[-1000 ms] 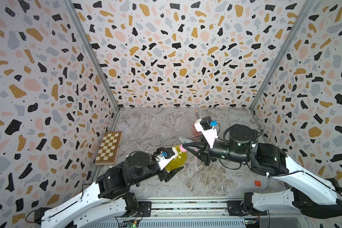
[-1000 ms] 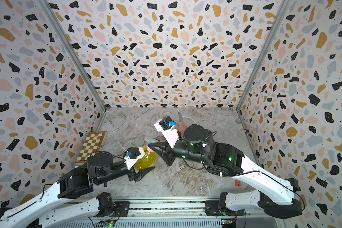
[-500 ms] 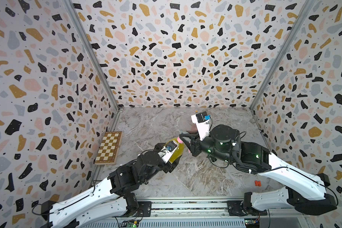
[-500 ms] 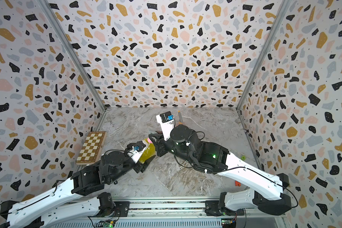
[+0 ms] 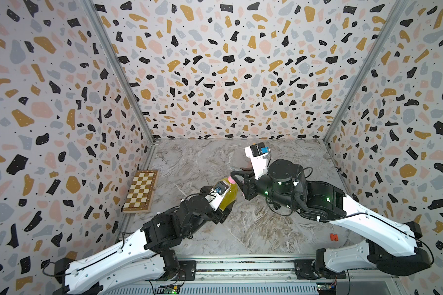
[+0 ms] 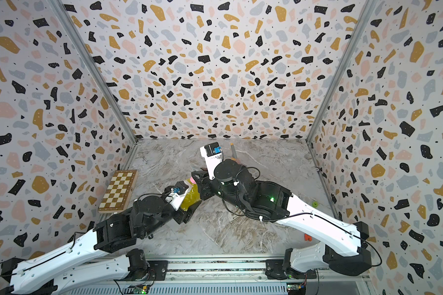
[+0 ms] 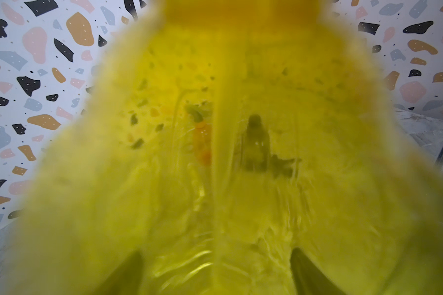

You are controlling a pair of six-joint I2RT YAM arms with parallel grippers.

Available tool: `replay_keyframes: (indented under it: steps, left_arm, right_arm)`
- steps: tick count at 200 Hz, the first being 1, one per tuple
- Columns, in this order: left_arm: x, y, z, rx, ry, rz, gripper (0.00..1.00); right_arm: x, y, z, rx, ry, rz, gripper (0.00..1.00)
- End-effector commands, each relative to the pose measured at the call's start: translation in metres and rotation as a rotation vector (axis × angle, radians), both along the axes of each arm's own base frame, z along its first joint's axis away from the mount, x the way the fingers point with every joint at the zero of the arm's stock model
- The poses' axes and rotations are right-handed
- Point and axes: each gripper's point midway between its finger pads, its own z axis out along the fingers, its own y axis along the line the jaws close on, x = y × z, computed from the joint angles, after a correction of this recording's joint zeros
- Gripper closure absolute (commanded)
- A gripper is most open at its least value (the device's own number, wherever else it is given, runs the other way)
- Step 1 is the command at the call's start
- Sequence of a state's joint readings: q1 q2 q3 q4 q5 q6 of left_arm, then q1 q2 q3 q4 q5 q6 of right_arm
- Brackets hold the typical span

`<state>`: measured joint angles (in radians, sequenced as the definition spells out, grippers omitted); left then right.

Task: Attach spray nozzles to spray bottles
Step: Screw the spray nozzle on the spray bottle.

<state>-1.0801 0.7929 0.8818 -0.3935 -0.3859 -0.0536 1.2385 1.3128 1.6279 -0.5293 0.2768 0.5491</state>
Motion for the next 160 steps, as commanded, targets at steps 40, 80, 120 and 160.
replay_keyframes:
  steps: [40, 80, 120, 160]
  left_arm:
    - [0.008, -0.001, 0.068, -0.232, -0.08, 0.048, 1.0]
    - [0.007, 0.0, 0.065, -0.219, -0.079, 0.048, 1.0]
    - [0.007, 0.001, 0.065, -0.214, -0.075, 0.045, 1.0]
    - [0.006, 0.001, 0.063, -0.206, -0.07, 0.043, 1.0]
  right_arm:
    - [-0.048, 0.011, -0.035, -0.151, 0.076, 0.215, 0.82]
    - [-0.046, 0.007, -0.025, -0.137, 0.055, 0.202, 0.8]
    - [-0.043, 0.004, -0.016, -0.123, 0.036, 0.185, 0.78]
    - [-0.04, 0.0, -0.008, -0.11, 0.02, 0.163, 0.77]
